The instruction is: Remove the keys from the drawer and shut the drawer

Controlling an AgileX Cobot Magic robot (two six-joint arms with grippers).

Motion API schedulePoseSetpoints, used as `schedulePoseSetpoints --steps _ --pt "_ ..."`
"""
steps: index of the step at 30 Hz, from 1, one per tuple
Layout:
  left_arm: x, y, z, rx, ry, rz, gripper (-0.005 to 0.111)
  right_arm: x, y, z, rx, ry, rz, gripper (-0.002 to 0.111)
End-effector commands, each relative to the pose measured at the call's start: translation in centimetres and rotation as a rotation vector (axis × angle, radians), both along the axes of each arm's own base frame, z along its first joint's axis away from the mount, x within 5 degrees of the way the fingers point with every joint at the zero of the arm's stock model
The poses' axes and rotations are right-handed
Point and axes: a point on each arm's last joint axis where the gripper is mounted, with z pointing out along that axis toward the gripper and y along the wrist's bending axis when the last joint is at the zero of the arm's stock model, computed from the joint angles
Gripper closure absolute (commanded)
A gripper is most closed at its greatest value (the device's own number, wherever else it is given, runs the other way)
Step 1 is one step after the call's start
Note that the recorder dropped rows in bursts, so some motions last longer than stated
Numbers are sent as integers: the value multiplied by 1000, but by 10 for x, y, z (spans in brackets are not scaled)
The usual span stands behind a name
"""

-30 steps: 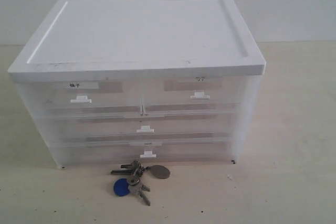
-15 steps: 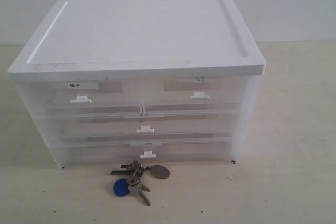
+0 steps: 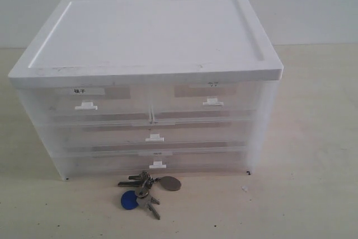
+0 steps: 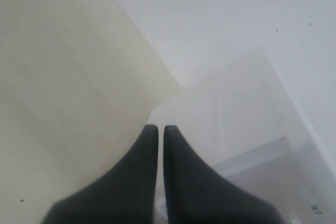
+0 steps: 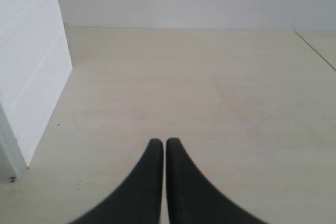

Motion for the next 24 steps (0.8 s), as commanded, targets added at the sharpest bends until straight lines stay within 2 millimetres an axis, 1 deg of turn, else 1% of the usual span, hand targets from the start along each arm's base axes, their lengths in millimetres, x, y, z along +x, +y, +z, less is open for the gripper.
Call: schedulePoseSetpoints --steps 1,6,7,9,20,24 --pt "0 0 -1 235 24 -47 102 0 0 1 1 -11 -2 108" --pt "0 0 -1 510 44 -106 102 0 0 1 1 -11 -2 108" --pt "0 0 -1 609 52 -127 102 0 0 1 1 -13 -2 108" --pt "0 0 -1 684 57 -143 102 0 0 1 1 -13 -2 108" --pt "0 0 -1 716 60 -150 102 0 0 1 1 -13 -2 108" --pt "0 0 -1 783 65 -164 102 0 0 1 1 -13 -2 108"
